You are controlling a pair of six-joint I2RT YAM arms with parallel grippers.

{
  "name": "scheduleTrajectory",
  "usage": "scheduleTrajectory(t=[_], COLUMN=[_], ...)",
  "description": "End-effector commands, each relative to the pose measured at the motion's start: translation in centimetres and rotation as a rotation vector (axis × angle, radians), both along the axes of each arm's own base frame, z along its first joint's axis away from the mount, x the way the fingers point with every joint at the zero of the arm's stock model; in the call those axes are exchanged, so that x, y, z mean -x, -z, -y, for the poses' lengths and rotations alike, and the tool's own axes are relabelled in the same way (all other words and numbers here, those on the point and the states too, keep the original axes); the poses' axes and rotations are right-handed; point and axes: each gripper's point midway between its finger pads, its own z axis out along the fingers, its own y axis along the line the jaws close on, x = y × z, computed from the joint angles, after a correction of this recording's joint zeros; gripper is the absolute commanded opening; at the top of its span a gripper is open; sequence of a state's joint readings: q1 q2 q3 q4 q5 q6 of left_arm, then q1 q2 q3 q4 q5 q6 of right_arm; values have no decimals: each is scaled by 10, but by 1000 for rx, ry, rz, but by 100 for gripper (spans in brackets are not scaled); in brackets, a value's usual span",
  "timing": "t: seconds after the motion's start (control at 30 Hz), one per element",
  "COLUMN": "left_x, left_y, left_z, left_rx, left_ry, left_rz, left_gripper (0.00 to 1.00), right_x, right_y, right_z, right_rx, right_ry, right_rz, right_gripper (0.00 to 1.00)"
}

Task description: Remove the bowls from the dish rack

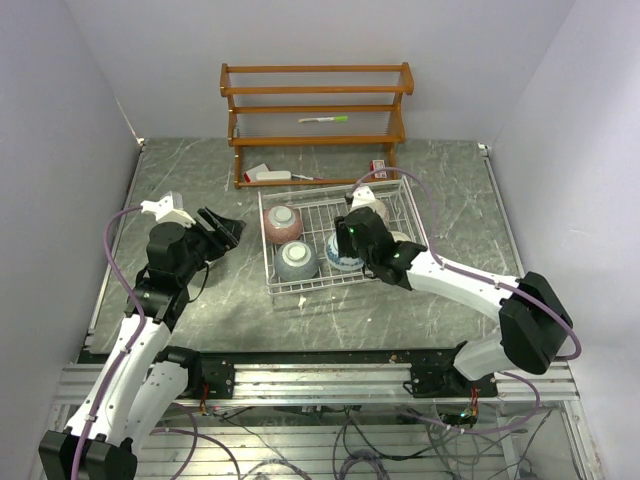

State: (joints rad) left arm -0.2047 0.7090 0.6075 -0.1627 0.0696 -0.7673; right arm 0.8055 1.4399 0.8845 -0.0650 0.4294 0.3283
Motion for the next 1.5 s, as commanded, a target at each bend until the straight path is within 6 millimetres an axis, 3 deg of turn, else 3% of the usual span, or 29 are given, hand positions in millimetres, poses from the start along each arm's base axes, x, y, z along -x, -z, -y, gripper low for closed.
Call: scheduleTrajectory(t=[0.0,0.1,0.23,0.43,0.77,1.2,1.47], left_x=[1,3,7,10,14,22,16], left_y=[-19,-20,-29,-49,-72,-71,-58], left_z=[3,3,8,39,70,141,163], left_rx=[11,4,25,158,343,482,510], left_ry=[20,25,50,204,353,529,550], left_rz=[48,48,66,144,207,203,191], left_gripper=[77,78,78,79,79,79,80], right_x=[-20,-23,-32,-38,-43,-45,-41], right_y=[-40,-42,-62,-84,-103,-124,-137], right_z=[-10,-10,-15,-20,-24,-18,4], right_rx=[-34,-22,-41,-104,-196,-363,-558], right_ry=[26,28,32,12,-17,-43,-89], right_rz=[92,97,130,160,170,169,161], right_gripper=[0,0,0,0,0,0,0])
